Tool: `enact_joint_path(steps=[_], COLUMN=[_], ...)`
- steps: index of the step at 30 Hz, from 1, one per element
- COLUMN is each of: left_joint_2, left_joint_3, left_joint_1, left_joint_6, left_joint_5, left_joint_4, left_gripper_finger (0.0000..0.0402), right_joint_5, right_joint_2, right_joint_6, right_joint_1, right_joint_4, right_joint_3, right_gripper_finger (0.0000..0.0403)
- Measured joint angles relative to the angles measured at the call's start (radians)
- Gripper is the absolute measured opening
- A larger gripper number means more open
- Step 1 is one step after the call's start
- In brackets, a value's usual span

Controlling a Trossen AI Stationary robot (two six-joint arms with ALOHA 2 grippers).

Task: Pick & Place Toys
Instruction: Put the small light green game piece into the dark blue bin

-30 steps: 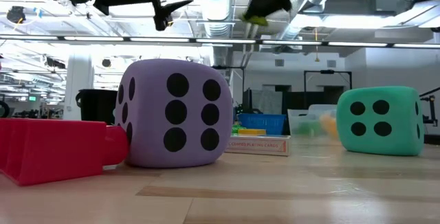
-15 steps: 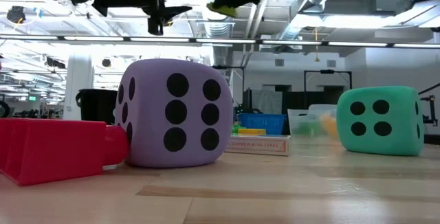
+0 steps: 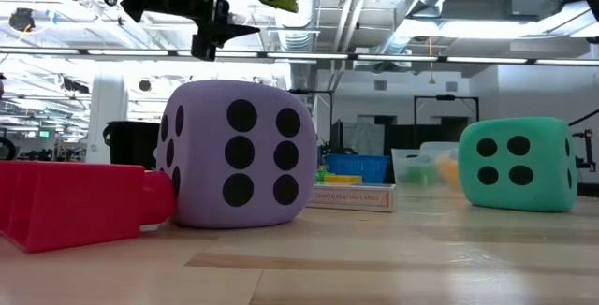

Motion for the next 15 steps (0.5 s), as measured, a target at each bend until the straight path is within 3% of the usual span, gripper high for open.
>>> enact_joint_path(steps=[15], left_joint_2=[0.000], left_joint_3=[0.000], left_joint_1=[-0.003], left_joint_6=[0.000], left_joint_5=[-0.016], left_joint_4=[-0.001], left_gripper_finger=[0.0301], right_joint_5=[-0.050], right_joint_2=[0.001], right_joint_6=[-0.002], right_joint_1=[0.001], right_joint_4=[-0.003], right_joint_3=[0.004], right_gripper_finger=[0.0127])
